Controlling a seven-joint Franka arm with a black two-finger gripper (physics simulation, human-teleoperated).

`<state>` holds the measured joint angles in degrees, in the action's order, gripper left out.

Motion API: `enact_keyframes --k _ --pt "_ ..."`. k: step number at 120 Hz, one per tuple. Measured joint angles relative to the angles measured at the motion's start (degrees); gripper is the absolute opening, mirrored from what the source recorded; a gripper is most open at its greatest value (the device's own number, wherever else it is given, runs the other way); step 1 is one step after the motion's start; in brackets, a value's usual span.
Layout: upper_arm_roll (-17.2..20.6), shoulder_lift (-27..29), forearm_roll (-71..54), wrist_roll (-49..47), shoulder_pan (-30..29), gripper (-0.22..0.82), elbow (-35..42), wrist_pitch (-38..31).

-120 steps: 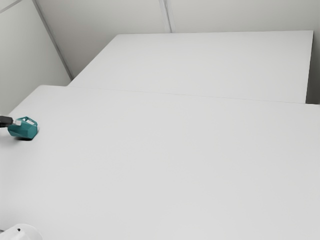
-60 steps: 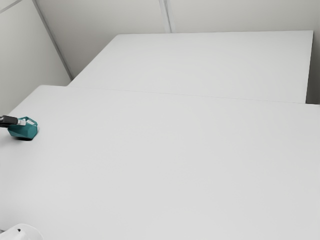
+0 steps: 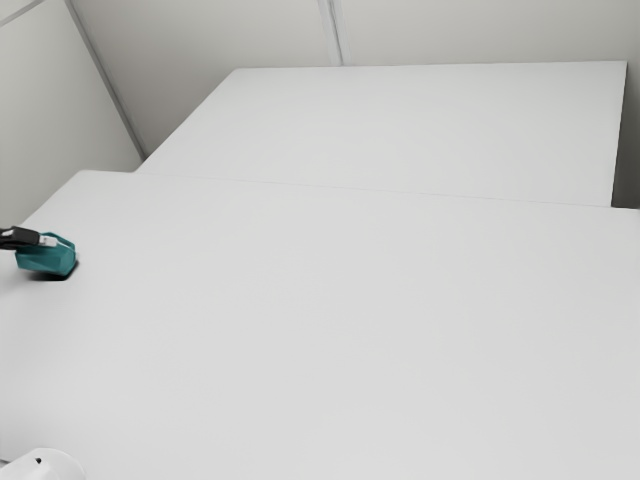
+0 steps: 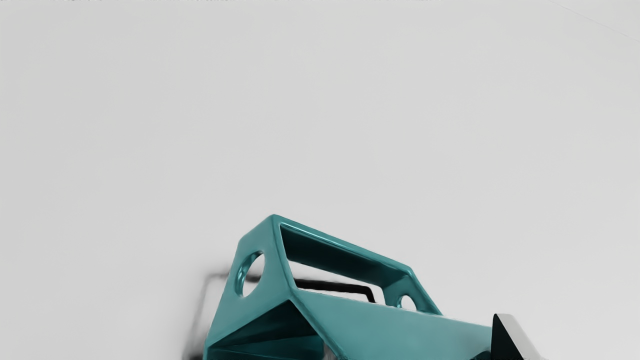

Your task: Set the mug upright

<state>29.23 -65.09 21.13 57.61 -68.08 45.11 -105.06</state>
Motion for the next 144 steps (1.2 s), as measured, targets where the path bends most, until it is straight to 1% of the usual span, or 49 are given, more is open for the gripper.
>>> enact_keyframes --k 26,40,59,62,72,89,101,123,133,144 --pt "0.0 1.4 -0.1 -0.6 0.0 0.0 1.1 0.0" --pt "-0.1 2.5 -0.3 -0.9 0.1 -0.02 2.0 -0.2" --pt "-0.2 5.6 -1.2 -1.3 0.1 -0.1 3.9 -0.2" --pt "-0.2 6.0 -1.7 -1.4 0.1 -0.13 4.1 -0.2" --pt "-0.1 7.4 -3.2 -1.7 0.1 -0.16 5.3 -0.2" --pt "-0.3 11.1 -5.0 -2.3 0.2 -0.17 9.2 -0.6" --pt "-0.4 15.0 -6.7 -3.0 0.7 -0.18 12.2 -0.9" --pt "-0.6 24.8 -9.7 -4.9 1.3 -0.18 20.5 -1.1" --pt "-1.0 28.8 -10.5 -6.1 2.7 -0.18 24.6 -1.1" --pt "-1.2 34.6 -11.0 -7.4 3.5 -0.18 30.2 -1.1"
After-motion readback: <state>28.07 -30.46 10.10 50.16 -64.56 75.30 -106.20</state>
